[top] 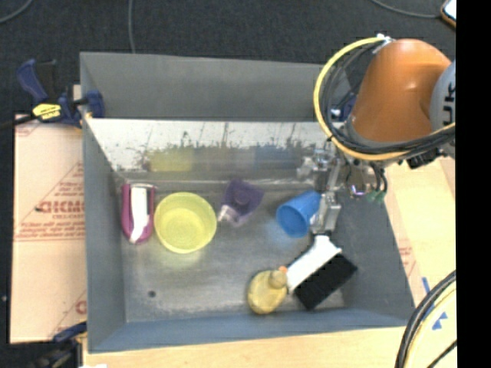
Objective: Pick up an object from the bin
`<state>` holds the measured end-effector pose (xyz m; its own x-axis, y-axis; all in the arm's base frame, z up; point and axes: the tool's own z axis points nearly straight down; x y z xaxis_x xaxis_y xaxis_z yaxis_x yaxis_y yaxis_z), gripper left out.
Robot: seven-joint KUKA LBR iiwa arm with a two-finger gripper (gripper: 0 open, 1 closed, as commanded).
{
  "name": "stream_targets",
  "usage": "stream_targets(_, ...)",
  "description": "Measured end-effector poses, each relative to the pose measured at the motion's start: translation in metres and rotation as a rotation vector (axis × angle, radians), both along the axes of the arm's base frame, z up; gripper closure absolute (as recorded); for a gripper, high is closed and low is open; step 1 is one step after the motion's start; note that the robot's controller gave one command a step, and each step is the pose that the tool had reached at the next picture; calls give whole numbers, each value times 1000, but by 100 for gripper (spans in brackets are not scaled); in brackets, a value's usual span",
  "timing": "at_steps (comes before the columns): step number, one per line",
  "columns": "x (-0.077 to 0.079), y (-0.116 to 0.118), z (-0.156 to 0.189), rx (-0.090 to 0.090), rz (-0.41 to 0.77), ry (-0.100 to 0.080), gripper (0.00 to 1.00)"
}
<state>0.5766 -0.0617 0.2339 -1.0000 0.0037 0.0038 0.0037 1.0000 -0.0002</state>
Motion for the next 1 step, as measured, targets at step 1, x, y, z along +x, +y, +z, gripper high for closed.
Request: stream_targets(1, 1, 0, 5, -1, 2, -8, 0)
